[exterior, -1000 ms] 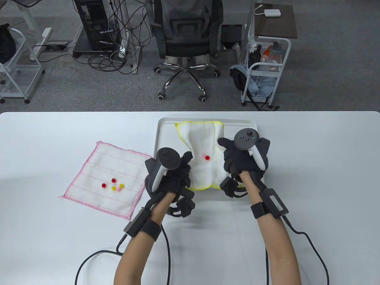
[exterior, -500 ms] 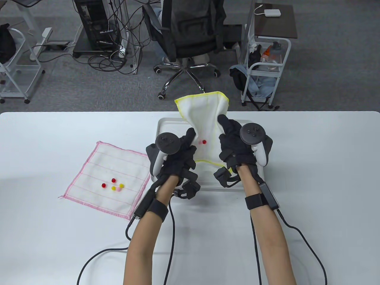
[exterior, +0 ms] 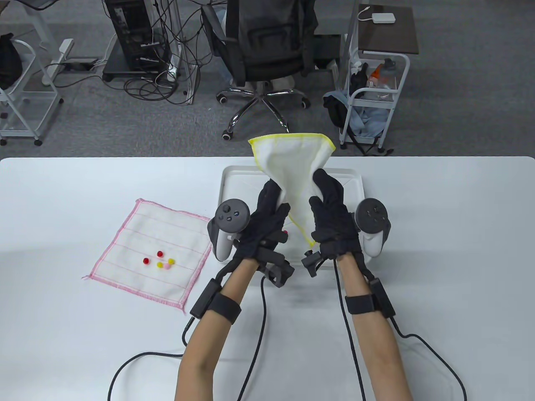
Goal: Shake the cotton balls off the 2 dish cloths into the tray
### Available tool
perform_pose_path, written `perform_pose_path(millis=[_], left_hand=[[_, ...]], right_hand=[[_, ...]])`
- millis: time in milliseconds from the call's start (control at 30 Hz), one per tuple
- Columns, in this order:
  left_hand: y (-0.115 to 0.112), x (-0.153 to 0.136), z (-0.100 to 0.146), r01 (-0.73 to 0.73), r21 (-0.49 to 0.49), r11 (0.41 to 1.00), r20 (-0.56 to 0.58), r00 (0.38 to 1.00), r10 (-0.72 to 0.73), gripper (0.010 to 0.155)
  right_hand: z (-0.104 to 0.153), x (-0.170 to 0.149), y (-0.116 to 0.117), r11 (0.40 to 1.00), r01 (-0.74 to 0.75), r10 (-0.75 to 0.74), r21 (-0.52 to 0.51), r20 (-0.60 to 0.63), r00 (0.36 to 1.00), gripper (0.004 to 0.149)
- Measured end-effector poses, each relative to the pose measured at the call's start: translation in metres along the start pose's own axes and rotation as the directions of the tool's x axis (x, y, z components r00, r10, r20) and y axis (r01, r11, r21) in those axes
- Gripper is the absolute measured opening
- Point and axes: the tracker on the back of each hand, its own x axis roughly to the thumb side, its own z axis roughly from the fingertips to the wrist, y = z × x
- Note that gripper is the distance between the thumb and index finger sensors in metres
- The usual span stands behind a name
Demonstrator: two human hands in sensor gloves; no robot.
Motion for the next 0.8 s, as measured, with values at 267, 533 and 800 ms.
perform_pose_path(millis=[267,533,800], left_hand=[[0.002,0.003,0.000,0.096,0.014,0.995,0.018,0.995,-0.096,0.063],[0.007,0.017,0.016,-0.002,-0.040,0.999,0.165,0.986,0.008,0.060],[0.052,0.029,0.041,0.016,0.042,0.999,0.172,0.985,-0.023,0.062]], right_hand=[[0.004,0.008,-0.001,0.994,-0.109,0.110,-0.015,0.006,0.994,0.060],[0.013,0.010,-0.008,0.982,-0.151,0.148,0.111,0.038,0.988,0.059],[0.009,0.036,-0.048,0.979,-0.051,0.045,-0.198,-0.038,0.998,0.053]])
